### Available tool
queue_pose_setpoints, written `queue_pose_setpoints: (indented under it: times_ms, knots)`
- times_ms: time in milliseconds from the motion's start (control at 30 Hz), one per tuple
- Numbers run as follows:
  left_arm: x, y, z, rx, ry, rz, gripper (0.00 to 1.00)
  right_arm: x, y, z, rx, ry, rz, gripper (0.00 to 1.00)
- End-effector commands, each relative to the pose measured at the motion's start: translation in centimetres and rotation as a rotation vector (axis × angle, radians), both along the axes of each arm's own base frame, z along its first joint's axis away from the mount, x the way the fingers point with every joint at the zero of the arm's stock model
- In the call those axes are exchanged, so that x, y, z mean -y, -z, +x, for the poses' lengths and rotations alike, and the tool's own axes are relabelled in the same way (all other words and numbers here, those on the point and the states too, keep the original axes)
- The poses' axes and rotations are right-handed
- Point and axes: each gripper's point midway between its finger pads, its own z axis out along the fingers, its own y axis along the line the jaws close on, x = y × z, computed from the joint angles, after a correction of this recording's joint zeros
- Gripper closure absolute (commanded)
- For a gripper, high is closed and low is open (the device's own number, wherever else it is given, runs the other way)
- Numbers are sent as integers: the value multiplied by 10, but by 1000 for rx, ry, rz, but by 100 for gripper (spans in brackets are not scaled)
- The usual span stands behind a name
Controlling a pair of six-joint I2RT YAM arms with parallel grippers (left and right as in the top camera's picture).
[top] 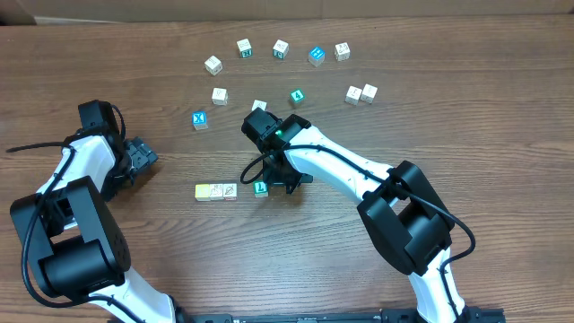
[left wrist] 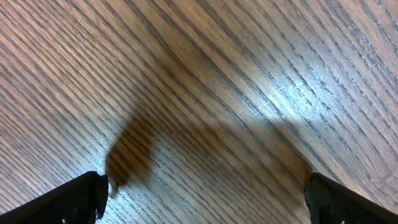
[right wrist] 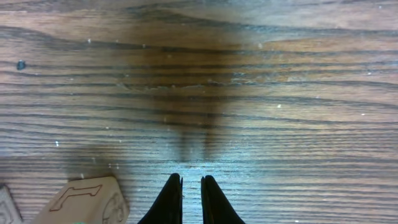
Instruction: Form a horizontal line
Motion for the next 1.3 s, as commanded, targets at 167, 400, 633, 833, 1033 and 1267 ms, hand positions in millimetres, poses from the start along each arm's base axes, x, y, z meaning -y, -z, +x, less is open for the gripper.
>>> queue_pose_setpoints:
  times_ms: [167, 400, 633, 833, 1033, 1267]
  knots:
    - [4, 8, -5, -30, 4, -4, 0, -6, -6, -4, 3, -4, 39, 91]
    - [3, 8, -5, -30, 4, -4, 1, -21, -3, -11, 0, -30, 82, 91]
    - [4, 8, -5, -30, 4, -4, 0, -33, -4, -15, 10, -52, 105, 91]
    - [4, 8, -5, -30, 4, -4, 1, -37, -4, -15, 16, -42, 113, 92]
    - [4, 8, -5, -30, 4, -4, 0, -38, -4, -14, 16, 2, 121, 91]
    - [4, 8, -5, -30, 4, -4, 0, -33, -3, -18, -3, 43, 106, 91]
